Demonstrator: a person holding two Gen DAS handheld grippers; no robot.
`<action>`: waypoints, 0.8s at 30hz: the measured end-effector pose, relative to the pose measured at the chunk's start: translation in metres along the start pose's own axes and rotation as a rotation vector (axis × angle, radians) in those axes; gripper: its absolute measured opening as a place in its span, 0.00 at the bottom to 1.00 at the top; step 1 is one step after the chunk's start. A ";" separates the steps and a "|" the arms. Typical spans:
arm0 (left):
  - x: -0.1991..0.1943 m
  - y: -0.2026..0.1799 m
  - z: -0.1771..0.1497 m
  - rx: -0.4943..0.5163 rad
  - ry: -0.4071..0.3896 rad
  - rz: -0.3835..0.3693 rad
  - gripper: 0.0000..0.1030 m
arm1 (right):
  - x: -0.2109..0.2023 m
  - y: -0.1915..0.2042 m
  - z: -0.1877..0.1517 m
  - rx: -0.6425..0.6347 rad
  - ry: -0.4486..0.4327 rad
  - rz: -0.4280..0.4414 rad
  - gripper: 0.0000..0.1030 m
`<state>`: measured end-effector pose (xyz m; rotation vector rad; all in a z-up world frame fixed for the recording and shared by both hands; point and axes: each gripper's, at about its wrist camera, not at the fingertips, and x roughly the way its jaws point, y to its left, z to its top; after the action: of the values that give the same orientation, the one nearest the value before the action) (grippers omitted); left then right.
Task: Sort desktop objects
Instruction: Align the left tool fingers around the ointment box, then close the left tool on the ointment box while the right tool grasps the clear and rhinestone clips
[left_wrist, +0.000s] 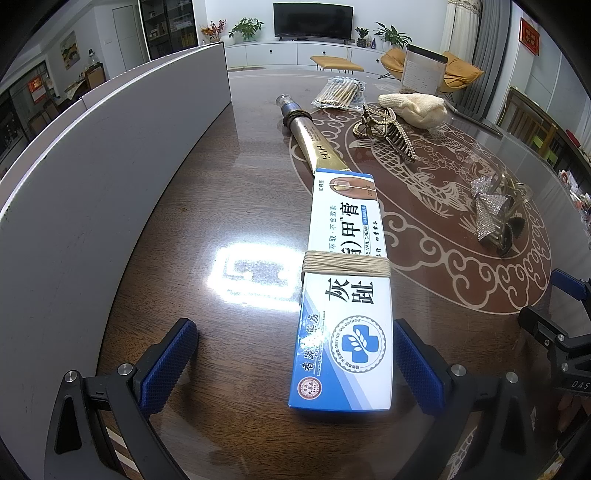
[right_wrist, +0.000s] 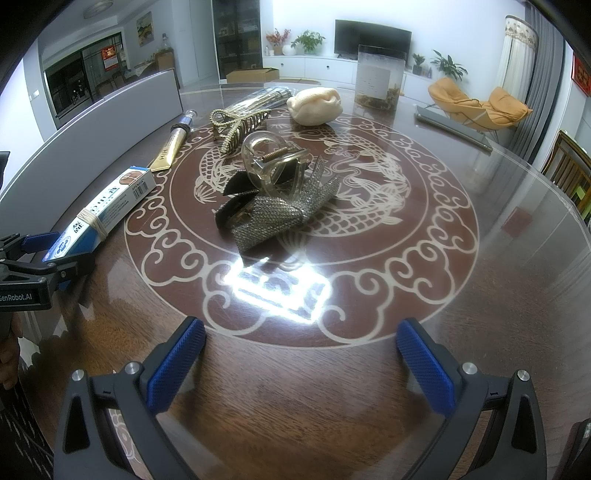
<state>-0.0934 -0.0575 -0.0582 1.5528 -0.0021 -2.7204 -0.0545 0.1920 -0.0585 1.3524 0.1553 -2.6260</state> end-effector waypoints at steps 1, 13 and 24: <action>0.000 0.000 0.000 0.000 0.000 0.000 1.00 | 0.000 0.000 0.000 0.000 0.000 0.000 1.00; 0.000 0.000 0.000 -0.001 -0.001 -0.001 1.00 | 0.000 0.000 0.000 0.000 0.000 0.000 1.00; -0.003 0.008 0.018 0.040 -0.069 -0.047 0.40 | 0.000 0.000 0.000 0.001 0.000 0.000 1.00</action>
<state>-0.1071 -0.0651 -0.0469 1.4861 -0.0212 -2.8255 -0.0546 0.1920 -0.0587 1.3525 0.1544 -2.6266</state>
